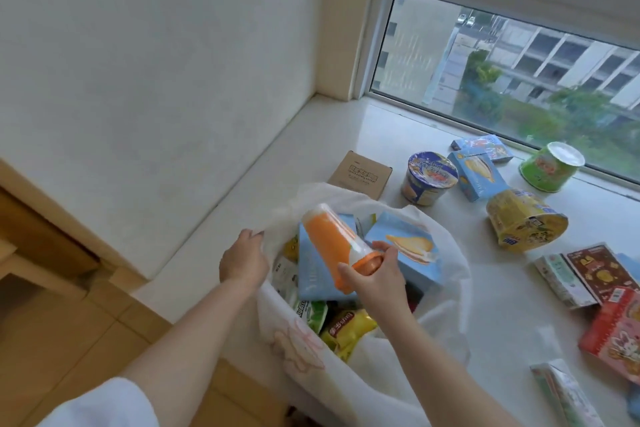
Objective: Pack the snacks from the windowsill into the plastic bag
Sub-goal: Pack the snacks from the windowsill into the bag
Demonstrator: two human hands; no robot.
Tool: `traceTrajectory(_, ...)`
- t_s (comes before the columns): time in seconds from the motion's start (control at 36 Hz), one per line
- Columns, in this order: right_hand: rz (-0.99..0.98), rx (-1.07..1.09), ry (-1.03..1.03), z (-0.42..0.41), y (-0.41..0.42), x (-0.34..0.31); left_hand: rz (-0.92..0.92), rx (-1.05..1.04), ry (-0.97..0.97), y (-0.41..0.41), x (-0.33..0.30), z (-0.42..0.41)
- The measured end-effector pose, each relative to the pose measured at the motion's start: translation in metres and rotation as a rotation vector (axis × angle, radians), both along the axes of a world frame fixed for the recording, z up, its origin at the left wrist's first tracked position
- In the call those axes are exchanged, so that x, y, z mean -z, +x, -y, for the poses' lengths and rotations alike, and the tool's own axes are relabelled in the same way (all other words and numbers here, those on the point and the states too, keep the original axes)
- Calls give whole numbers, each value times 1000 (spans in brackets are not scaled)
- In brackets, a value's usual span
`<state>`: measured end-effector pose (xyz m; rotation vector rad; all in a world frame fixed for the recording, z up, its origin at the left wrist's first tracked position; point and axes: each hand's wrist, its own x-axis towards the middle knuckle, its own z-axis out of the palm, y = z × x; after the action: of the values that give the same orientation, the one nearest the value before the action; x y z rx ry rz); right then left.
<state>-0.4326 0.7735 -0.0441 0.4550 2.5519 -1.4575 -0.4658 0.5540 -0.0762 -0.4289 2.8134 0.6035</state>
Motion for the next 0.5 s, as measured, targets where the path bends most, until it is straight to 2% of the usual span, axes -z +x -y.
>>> traceTrajectory(0.14, -170, -193, 214, 27, -15, -11, -99, 17, 44, 2, -14, 9)
traceTrajectory(0.22, -356, -432, 461, 51, -26, -19, -82, 12, 102, 6, -14, 15)
traceTrajectory(0.31, -449, -680, 729, 74, -35, -19, -88, -8, 167, 6, -15, 18)
traceTrajectory(0.36, -440, -847, 861, 89, -38, -15, -86, 1, 189, 5, -15, 19)
traceTrajectory(0.42, -376, -923, 893, 100, -40, -1, -88, 17, 188, 3, -16, 21)
traceTrajectory(0.5, -307, -843, 773, 103, -44, 11, -105, 43, 189, 2, -17, 25)
